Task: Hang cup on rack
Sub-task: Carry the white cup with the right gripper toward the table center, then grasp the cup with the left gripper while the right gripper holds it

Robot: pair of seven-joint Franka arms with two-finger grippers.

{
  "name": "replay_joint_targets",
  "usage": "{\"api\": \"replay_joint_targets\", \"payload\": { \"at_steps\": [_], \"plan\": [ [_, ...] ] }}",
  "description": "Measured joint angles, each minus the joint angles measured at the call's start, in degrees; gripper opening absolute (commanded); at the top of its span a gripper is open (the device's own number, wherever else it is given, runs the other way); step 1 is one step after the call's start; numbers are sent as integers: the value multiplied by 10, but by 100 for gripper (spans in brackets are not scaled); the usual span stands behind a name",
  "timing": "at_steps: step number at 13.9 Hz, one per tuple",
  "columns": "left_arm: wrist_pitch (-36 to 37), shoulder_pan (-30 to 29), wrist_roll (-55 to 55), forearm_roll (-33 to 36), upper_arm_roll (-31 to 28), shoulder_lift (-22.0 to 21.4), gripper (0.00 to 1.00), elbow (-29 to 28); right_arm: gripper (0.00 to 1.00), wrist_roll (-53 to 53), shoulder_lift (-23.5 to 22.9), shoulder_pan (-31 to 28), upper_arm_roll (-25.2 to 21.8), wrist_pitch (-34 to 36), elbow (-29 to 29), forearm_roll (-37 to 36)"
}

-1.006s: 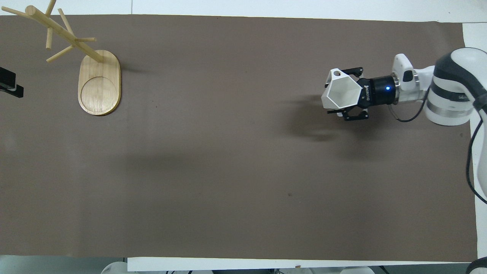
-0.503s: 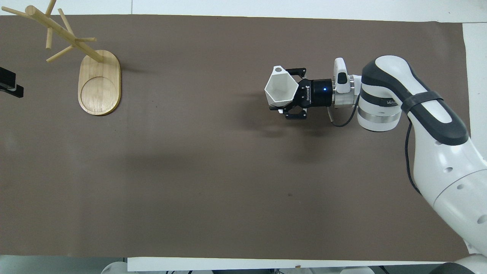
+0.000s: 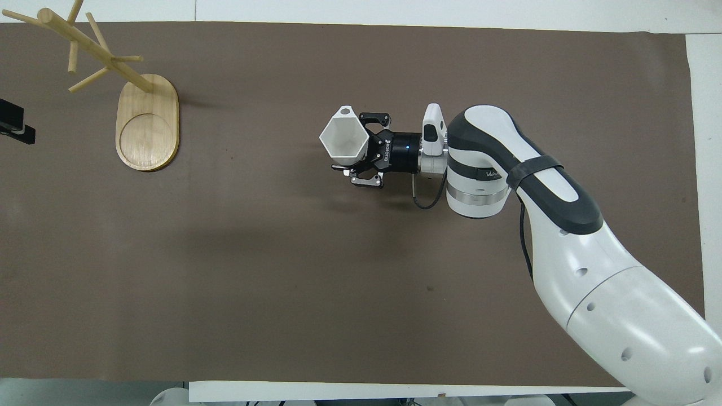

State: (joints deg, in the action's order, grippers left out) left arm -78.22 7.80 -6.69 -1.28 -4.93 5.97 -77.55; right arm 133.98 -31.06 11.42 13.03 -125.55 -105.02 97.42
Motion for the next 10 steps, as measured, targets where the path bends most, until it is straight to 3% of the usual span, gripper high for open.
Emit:
{"api": "replay_joint_targets", "payload": {
  "at_steps": [2, 5, 10],
  "plan": [
    [-29, 20, -70, -3, 11, -2, 100, -8, 39, 0, 0, 6, 0, -2, 0, 5],
    [-84, 97, -167, -2, 23, -24, 100, -69, 39, 0, 0, 6, -1, -10, 0, 5],
    [-158, 152, -287, -2, 26, -62, 100, -147, 39, 0, 10, 24, 0, -56, 0, 5]
  ]
}}
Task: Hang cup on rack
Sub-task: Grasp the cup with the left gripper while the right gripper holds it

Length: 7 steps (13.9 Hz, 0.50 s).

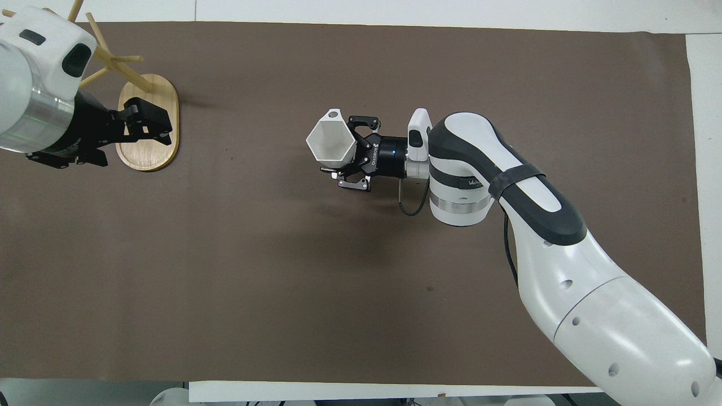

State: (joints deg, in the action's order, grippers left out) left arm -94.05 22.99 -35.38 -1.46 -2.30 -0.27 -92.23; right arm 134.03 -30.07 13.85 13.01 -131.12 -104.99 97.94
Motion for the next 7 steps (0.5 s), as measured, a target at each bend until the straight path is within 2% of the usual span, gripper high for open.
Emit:
{"api": "replay_joint_targets", "payload": {
  "at_steps": [3, 7],
  "plan": [
    [-60, 61, -135, 1, 1, 13, 100, -23, 39, 0, 1, 2, 0, -2, 0, 0],
    [-137, 137, -261, 6, 2, 90, 100, -30, 40, 0, 1, 6, 0, -2, 0, 2]
  ]
}}
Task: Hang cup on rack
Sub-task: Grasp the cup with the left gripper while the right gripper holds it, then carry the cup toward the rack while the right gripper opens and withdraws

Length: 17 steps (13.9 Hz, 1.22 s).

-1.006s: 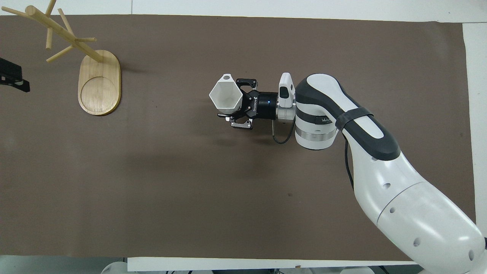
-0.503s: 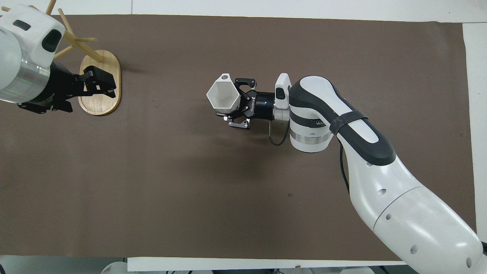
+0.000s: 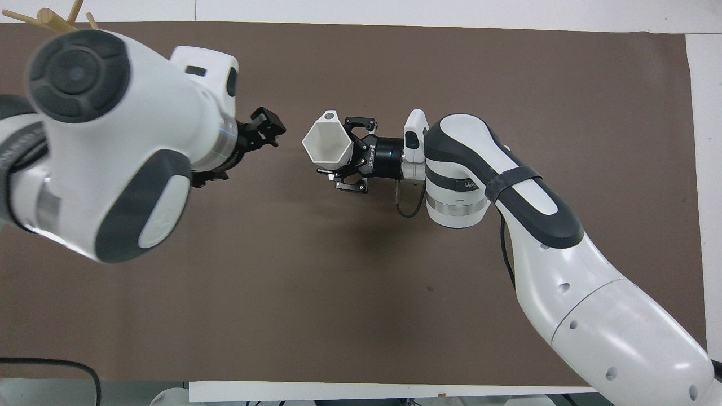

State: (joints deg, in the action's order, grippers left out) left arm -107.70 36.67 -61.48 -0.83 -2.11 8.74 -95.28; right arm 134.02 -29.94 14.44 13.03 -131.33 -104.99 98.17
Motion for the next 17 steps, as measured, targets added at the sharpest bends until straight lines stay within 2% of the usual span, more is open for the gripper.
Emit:
{"api": "replay_joint_targets", "payload": {
  "at_steps": [2, 3, 4, 5, 13, 15, 16, 17],
  "plan": [
    [-36, 16, -12, 1, 0, 38, 100, 1, 40, 0, 0, 4, 0, 0, 0, 10],
    [-48, 18, -12, 1, 0, 49, 90, 1, 40, 0, 0, 4, 0, 0, 0, 11],
    [-53, 18, -12, 1, 0, 55, 25, 1, 40, 0, 0, 5, 0, 0, 0, 12],
    [-54, 19, -11, 1, 0, 57, 0, 1, 40, 0, 0, 5, 0, 0, 0, 12],
    [-85, 19, 46, -30, -1, 69, 0, 1, 41, 0, 0, 8, 0, -5, -1, 13],
    [-86, 19, 46, -30, -1, 69, 0, 1, 48, 0, 0, 8, 0, -5, -1, 13],
    [-86, 19, 46, -30, -1, 69, 0, 1, 63, 1, 0, 8, 0, -5, -1, 13],
    [-87, 19, 46, -30, -1, 69, 0, 1, 100, 2, 0, 8, -1, -5, 0, 14]
  ]
}}
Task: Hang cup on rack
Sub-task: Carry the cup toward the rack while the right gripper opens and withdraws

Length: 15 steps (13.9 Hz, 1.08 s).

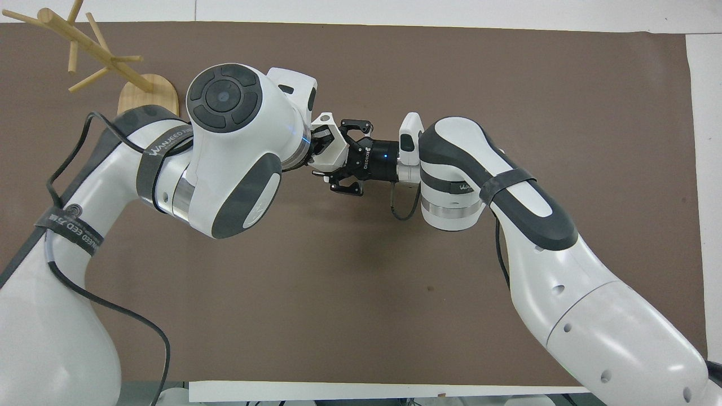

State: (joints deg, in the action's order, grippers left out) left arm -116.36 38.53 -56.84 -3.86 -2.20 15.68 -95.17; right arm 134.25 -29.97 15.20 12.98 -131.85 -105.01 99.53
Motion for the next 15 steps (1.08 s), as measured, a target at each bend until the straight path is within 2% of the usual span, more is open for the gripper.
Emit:
{"api": "replay_joint_targets", "payload": {
  "at_steps": [6, 10, 12, 15],
  "plan": [
    [-7, -3, 0, 6, -8, 2, 0, 3, 100, 10, 14, -12, -1, 14, -6, 2],
    [-42, -7, -46, 51, -11, -2, 0, 1, 100, 17, 81, -71, -4, 78, -79, -11],
    [-106, -27, -53, 54, -15, -23, 0, -31, 100, 22, 119, -141, -7, 128, -115, -100],
    [-245, -76, -52, 67, -18, -99, 0, -160, 100, 22, 161, -264, -10, 209, -116, -291]
  ]
}}
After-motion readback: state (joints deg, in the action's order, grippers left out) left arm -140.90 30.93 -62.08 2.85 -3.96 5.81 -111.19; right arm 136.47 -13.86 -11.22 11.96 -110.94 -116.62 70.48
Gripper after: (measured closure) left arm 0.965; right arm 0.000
